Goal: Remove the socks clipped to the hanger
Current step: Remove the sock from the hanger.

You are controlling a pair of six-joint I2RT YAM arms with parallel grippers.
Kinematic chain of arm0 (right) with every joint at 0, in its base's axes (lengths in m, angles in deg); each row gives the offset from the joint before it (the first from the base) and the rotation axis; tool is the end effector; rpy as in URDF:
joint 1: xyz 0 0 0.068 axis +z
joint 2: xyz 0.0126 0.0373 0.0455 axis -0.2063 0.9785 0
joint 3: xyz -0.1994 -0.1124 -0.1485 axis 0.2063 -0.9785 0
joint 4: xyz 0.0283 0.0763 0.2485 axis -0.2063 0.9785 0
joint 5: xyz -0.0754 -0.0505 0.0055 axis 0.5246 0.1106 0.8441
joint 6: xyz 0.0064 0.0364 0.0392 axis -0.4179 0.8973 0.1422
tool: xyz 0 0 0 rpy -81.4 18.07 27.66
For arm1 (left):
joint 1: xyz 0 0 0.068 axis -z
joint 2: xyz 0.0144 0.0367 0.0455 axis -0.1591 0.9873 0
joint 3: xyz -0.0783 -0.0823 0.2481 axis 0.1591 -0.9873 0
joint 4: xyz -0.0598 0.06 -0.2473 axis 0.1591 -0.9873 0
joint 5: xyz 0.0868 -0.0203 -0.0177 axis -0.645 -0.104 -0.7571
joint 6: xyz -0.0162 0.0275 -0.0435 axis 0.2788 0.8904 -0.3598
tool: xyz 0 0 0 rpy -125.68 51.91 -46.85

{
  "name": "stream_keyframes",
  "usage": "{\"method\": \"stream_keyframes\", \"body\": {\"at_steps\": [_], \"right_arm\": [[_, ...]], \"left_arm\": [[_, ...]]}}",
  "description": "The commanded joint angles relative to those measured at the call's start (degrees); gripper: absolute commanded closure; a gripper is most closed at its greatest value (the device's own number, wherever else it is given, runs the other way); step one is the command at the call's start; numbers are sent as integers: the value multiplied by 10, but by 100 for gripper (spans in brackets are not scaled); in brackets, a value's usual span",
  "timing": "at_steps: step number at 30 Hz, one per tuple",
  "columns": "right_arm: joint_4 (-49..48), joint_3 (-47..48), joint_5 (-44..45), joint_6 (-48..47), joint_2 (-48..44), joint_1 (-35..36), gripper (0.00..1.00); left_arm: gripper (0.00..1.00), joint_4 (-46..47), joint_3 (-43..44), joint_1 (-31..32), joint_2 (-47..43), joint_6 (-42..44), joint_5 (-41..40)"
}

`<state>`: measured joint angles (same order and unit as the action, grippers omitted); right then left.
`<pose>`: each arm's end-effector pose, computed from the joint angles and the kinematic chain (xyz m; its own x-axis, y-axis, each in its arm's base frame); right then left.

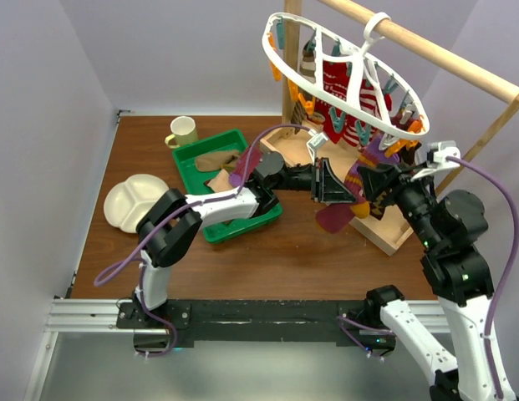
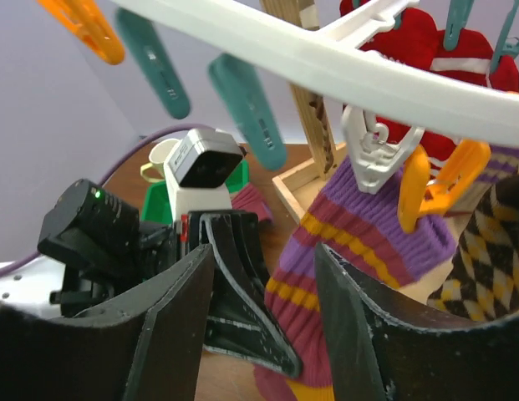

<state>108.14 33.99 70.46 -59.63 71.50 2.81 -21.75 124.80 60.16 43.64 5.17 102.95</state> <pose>0.1010 0.0292 0.4478 -0.0643 0.2871 -0.9557 -0.3188 0.9016 0.2923 0.2670 -0.3706 0.3000 -0.7721 -0.0243 -0.6350 0.6173 -0.2659 -0.7404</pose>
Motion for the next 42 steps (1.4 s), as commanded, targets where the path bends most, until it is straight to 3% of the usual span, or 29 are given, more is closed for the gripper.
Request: {"method": "stream_keyframes", "body": {"at_steps": [1, 11, 20, 42], "right_arm": [[20, -10, 2, -25, -40, 1, 42], [65, -90, 118, 1, -142, 2, 41], [37, -149, 224, 47, -189, 2, 43], [-153, -107, 217, -10, -59, 2, 44]], "left_arm": [[100, 49, 4, -5, -16, -29, 28], [100, 48, 4, -16, -23, -34, 37], [100, 56, 0, -29, -28, -48, 51], [100, 60, -4, -42, -35, -54, 61]]}}
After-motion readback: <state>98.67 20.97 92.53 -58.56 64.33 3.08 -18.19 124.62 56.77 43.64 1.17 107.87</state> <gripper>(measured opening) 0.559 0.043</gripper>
